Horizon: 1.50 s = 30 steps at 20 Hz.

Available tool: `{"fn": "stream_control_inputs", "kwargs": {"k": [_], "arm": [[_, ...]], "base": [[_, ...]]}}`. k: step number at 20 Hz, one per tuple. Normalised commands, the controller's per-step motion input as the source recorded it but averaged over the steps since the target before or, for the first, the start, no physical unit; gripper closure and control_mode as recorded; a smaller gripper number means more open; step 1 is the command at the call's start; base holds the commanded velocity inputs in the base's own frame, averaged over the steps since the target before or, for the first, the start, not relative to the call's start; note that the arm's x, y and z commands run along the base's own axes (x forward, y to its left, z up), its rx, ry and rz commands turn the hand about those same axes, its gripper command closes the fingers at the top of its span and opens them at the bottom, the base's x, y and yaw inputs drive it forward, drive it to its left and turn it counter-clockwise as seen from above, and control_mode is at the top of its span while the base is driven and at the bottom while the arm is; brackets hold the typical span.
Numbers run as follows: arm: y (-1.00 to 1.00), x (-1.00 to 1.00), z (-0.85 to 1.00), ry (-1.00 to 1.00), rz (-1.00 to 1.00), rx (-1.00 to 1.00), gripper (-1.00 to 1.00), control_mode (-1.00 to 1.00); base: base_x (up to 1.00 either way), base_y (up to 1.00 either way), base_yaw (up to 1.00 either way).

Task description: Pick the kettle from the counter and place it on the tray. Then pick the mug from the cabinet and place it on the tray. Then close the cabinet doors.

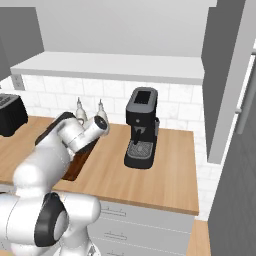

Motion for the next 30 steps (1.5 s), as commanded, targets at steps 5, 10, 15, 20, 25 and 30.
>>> {"fn": "stream_control_inputs", "kwargs": {"k": [5,10,15,20,25,30], "arm": [[0.00,-0.66,0.49,-0.18,0.00,0.00,-1.00,-1.00],[0.00,-0.51,0.57,-0.19,0.01,0.00,-1.00,-1.00],[0.00,-0.43,0.60,-0.14,0.00,0.00,-1.00,-1.00],[0.00,-0.43,0.52,-0.11,0.00,0.00,-1.00,-1.00],[0.00,-0.30,0.56,-0.04,0.01,0.00,-1.00,-1.00],[0.00,-0.18,0.52,0.00,0.05,0.00,-1.00,-1.00]], "base": [[0.00,0.00,0.00],[0.00,0.00,0.00],[0.00,0.00,0.00],[0.00,0.00,0.00],[0.00,0.00,0.00],[0.00,0.00,0.00]]}}
